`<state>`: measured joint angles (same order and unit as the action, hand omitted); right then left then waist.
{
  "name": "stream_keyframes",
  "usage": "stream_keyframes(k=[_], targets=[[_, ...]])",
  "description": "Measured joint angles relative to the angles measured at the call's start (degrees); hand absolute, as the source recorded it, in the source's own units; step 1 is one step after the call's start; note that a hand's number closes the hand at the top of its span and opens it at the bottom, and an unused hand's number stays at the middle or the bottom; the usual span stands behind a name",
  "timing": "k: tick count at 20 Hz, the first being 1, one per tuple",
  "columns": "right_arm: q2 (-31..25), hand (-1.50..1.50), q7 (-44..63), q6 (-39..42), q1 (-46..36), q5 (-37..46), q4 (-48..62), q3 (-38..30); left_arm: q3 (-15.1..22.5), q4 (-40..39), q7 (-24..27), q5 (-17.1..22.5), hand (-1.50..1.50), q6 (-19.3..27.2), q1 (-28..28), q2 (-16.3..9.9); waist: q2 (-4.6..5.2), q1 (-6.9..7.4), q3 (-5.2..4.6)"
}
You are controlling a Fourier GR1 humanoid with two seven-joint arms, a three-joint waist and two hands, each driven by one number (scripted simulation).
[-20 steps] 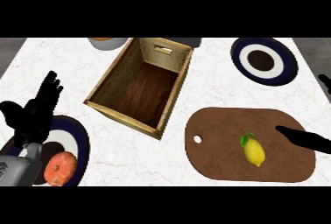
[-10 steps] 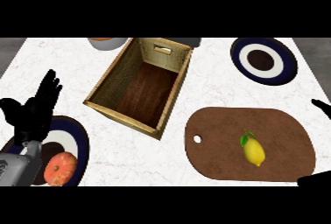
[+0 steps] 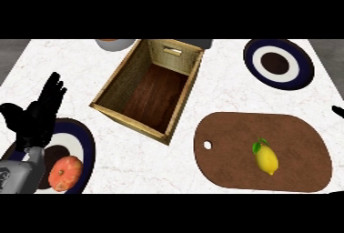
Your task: Pick the lemon from the cutting board and place it in the basket
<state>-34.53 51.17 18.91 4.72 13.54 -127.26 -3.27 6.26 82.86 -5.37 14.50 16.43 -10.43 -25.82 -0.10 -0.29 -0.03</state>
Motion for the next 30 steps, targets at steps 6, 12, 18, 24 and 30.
stream_keyframes(k=[6,12,18,24,30], targets=[[6.8,-1.5,-5.9,-2.5,1.8,7.4,3.7,3.2,-1.7,-0.8,-0.1,-1.8,0.0,-1.8,-0.6,1.8,0.06,0.17,0.03],[11.7,-1.5,-15.2,-6.0,4.0,14.4,9.6,5.6,-3.4,-2.3,-0.8,-3.8,0.0,-3.1,-2.2,3.5,0.09,0.12,0.05],[14.6,-1.5,-22.9,-9.6,8.1,19.8,11.5,5.7,-4.4,-1.3,-1.4,-6.3,0.0,-3.6,-1.3,5.4,0.06,0.08,0.04],[17.7,-1.5,-28.5,-12.3,8.2,23.5,15.9,5.7,-6.2,-0.4,-1.7,-8.1,0.0,-4.6,-1.0,7.2,0.07,0.13,0.05],[20.7,-1.5,-30.2,-13.1,7.0,26.2,18.0,6.2,-7.7,0.3,-1.8,-9.8,0.0,-6.5,0.0,8.3,0.06,0.19,0.03]])
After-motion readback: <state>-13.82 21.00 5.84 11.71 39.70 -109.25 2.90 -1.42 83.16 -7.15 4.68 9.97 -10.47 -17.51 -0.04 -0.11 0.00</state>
